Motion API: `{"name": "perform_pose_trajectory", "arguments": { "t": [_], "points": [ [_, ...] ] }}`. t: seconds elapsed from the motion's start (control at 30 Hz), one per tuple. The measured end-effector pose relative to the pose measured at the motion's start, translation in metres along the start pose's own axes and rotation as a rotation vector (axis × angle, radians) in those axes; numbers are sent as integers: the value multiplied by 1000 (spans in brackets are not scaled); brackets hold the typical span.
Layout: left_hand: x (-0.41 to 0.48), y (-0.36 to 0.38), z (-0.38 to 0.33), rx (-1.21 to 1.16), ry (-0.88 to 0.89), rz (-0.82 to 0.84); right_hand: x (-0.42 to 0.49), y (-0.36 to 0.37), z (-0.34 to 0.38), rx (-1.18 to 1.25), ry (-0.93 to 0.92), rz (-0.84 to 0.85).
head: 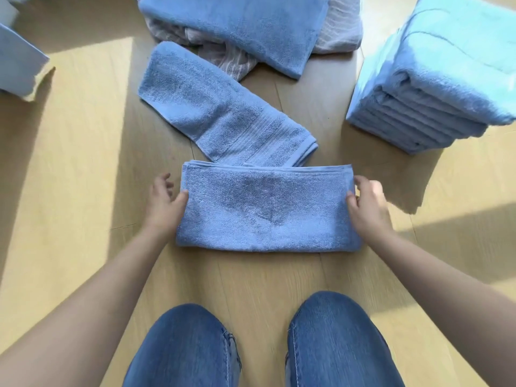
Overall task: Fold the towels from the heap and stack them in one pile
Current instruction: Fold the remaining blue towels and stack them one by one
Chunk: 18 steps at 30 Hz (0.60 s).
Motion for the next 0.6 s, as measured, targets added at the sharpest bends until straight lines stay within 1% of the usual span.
{"name": "perform_pose_trajectory", "arguments": {
  "t": [0.1, 0.23, 0.37, 0.47, 0.6],
  "points": [
    [-31, 9, 36, -87, -124, 53, -26, 23, -13, 82, 108, 51],
    [-54, 10, 62, -67, -195, 75, -44, 40, -29, 121, 171, 96],
    [-59, 6, 78, -72, -248, 81, -51, 43, -39, 127, 147, 177],
    [-64, 7, 88, 26, -288, 113, -57, 43, -46, 100, 148, 224],
    [-71, 7, 98, 325, -266, 190, -71, 49, -56, 75, 166, 261]
  ]
}}
Point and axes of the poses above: each hand's wrist, its own x-axis towards the middle knuckle, its own y-axis out of the palm, z = x × y, the point moved 7 cm from there along x, towards the middle knuckle, and after that the axes turned 8 degrees about -x, right-handed, at the moved point
